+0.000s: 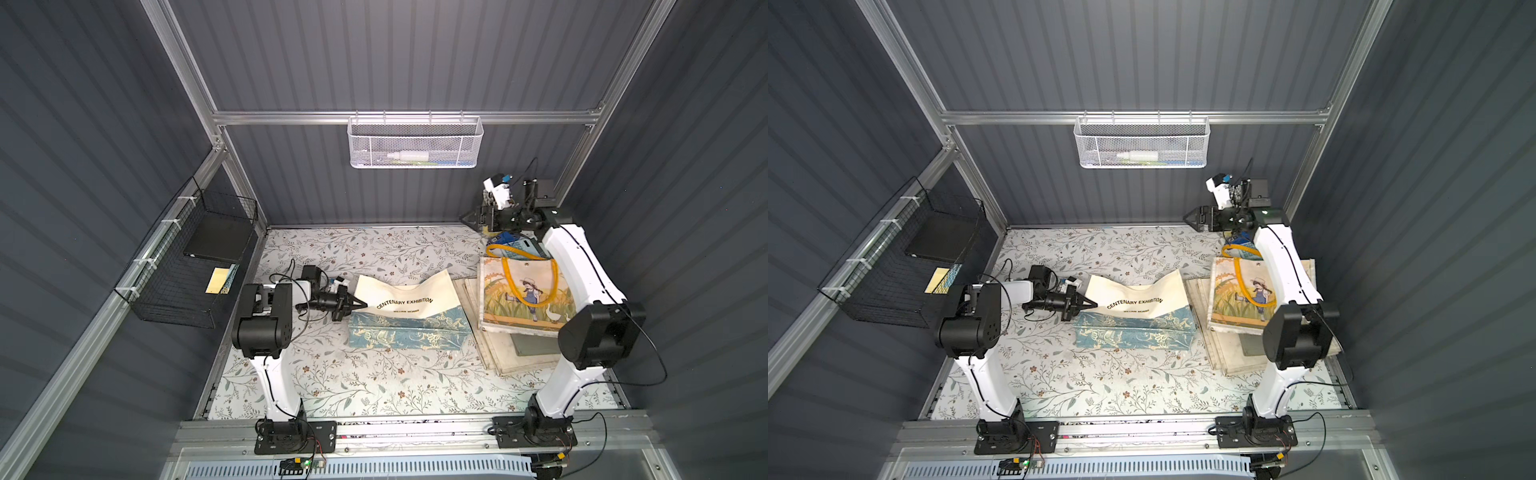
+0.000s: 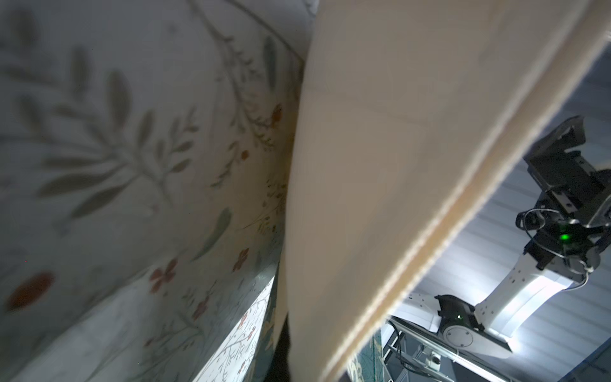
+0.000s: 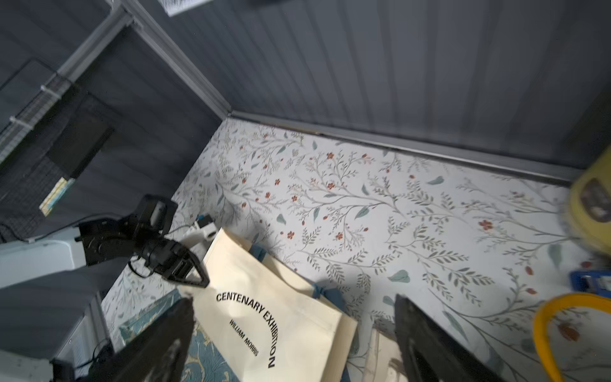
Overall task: Put away the canvas bag
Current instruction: Press the canvas bag at the center of the board.
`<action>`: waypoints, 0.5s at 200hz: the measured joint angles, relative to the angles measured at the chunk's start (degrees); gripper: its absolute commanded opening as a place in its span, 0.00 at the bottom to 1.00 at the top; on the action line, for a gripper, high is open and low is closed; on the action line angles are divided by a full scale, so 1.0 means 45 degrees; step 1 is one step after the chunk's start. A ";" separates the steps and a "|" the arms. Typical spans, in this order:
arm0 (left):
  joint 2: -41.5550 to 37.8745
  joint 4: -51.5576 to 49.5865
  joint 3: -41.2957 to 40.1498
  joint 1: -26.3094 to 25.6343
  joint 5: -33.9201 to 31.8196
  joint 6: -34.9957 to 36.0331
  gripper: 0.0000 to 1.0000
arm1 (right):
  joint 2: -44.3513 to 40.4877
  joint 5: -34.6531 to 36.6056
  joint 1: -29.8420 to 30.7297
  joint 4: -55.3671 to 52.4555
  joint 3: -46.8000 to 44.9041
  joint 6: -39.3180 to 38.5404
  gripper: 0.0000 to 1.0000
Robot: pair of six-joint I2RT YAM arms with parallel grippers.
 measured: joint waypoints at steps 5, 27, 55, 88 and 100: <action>-0.0015 -0.0121 0.0000 0.0097 0.0000 0.0044 0.00 | -0.0063 0.0034 -0.0024 0.0034 -0.0073 -0.0063 0.99; -0.0019 -0.0593 0.0058 0.0452 -0.0053 0.0287 0.00 | -0.0670 0.0525 0.0364 0.0427 -0.1817 -0.0432 0.99; 0.0262 -0.1569 0.0908 0.0874 -0.0204 0.0913 0.00 | -0.3157 0.1700 0.1627 0.1404 -0.7344 -0.0661 0.99; 0.1185 -0.2555 0.2103 0.1336 -0.0272 0.1758 0.00 | -0.7655 0.3036 0.3594 0.2594 -1.2075 -0.1253 0.99; 0.1593 -0.3060 0.2696 0.1409 -0.0287 0.2195 0.00 | -0.9141 0.3662 0.4439 0.3123 -1.2905 -0.1545 0.99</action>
